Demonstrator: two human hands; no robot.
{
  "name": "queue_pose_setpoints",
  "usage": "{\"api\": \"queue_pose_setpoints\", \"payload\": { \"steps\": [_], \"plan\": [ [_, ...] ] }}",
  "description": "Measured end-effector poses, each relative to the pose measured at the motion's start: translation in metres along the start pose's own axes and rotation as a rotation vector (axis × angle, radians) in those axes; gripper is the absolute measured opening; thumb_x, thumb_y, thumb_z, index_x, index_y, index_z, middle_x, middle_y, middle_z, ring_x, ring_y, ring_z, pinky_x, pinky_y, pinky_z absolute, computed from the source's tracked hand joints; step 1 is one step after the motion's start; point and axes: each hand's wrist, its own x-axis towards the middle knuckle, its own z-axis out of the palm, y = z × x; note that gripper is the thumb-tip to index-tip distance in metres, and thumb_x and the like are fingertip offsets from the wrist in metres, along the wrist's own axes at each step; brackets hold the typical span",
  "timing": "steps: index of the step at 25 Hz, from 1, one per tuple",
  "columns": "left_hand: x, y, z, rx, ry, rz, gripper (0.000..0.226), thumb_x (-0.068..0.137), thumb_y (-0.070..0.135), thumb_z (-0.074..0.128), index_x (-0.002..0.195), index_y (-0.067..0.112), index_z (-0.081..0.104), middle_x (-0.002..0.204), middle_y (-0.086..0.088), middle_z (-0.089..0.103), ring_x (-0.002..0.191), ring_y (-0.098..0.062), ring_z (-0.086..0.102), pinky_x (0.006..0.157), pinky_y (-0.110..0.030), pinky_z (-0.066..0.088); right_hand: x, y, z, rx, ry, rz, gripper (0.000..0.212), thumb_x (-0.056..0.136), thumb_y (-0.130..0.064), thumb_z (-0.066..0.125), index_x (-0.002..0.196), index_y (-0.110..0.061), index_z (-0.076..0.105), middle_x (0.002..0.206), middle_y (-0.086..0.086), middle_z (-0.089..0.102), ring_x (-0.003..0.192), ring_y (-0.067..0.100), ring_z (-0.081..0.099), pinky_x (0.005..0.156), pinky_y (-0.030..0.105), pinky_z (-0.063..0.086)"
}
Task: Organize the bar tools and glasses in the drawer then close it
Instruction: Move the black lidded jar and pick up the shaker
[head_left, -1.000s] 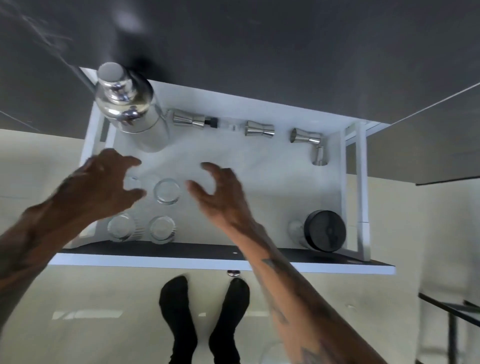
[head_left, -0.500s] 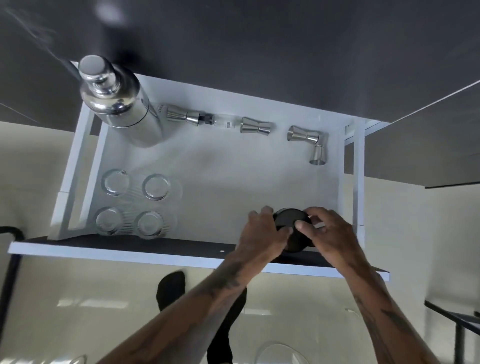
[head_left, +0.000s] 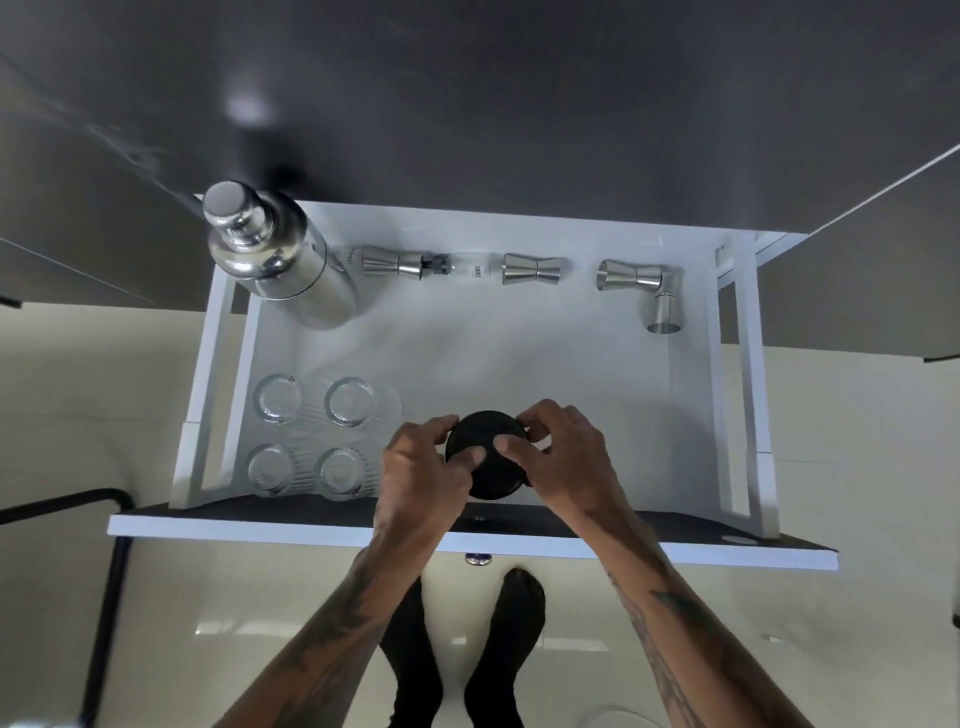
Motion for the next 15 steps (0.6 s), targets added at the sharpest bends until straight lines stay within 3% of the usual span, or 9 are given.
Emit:
{"api": "queue_pose_setpoints", "payload": {
  "steps": [3,5,7,9,10,12,14,15],
  "plan": [
    [0.004,0.007,0.012,-0.117,-0.032,0.028,0.050,0.083,0.025,0.075,0.130,0.018,0.061,0.123,-0.005,0.060,0.099,-0.022,0.067,0.077,-0.021,0.054,0.008,0.000,-0.019,-0.019,0.042,0.028,0.022,0.081,-0.035,0.073,0.098,-0.024,0.068,0.099,0.001,0.064,0.081,0.013,0.060,0.067,0.022,0.044],
    [0.005,0.025,0.028,-0.121,-0.194,0.082,0.049,0.085,0.024,0.072,0.132,0.021,0.059,0.127,-0.006,0.058,0.098,-0.020,0.068,0.077,-0.020,0.051,0.013,0.011,-0.047,-0.080,0.096,0.084,0.026,0.081,-0.029,0.074,0.105,-0.020,0.071,0.105,0.007,0.068,0.089,0.024,0.065,0.080,0.029,0.048],
    [0.004,0.045,0.042,0.006,-0.397,0.180,0.047,0.089,0.025,0.065,0.135,0.022,0.056,0.136,-0.008,0.055,0.112,-0.023,0.063,0.093,-0.028,0.050,0.015,0.025,-0.080,-0.168,0.141,0.148,0.030,0.083,-0.025,0.073,0.112,-0.018,0.071,0.112,0.012,0.068,0.099,0.031,0.065,0.091,0.033,0.046],
    [0.016,0.065,0.038,0.263,-0.373,0.340,0.047,0.093,0.026,0.057,0.139,0.019,0.052,0.144,-0.008,0.050,0.130,-0.024,0.050,0.109,-0.032,0.040,0.016,0.037,-0.103,-0.249,0.140,0.190,0.030,0.084,-0.025,0.072,0.113,-0.019,0.070,0.113,0.013,0.067,0.102,0.032,0.064,0.095,0.036,0.046],
    [0.024,0.073,0.025,0.381,-0.267,0.433,0.045,0.095,0.026,0.053,0.138,0.018,0.051,0.143,-0.008,0.050,0.131,-0.023,0.048,0.109,-0.032,0.039,0.017,0.041,-0.110,-0.294,0.123,0.197,0.029,0.084,-0.025,0.072,0.113,-0.019,0.070,0.112,0.014,0.067,0.101,0.033,0.064,0.095,0.038,0.047],
    [0.033,0.086,-0.024,0.424,0.069,0.640,0.033,0.094,0.024,0.052,0.125,0.016,0.060,0.127,-0.005,0.060,0.115,-0.023,0.059,0.094,-0.028,0.045,0.022,0.043,-0.115,-0.363,0.096,0.181,0.028,0.085,-0.025,0.071,0.112,-0.019,0.070,0.111,0.015,0.067,0.101,0.035,0.064,0.095,0.041,0.047],
    [0.037,0.090,-0.092,0.222,0.558,0.840,0.017,0.086,0.020,0.062,0.102,0.014,0.065,0.100,0.000,0.063,0.088,-0.022,0.063,0.077,-0.021,0.045,0.023,0.042,-0.112,-0.388,0.100,0.172,0.027,0.086,-0.025,0.069,0.113,-0.019,0.069,0.111,0.017,0.066,0.104,0.037,0.061,0.094,0.042,0.047],
    [0.038,0.084,-0.123,0.144,0.753,0.875,0.018,0.084,0.023,0.066,0.099,0.013,0.062,0.094,0.003,0.057,0.084,-0.021,0.059,0.077,-0.022,0.045,0.023,0.043,-0.111,-0.391,0.114,0.176,0.027,0.087,-0.024,0.068,0.114,-0.018,0.068,0.111,0.018,0.066,0.104,0.038,0.060,0.093,0.042,0.045]
  ]
}}
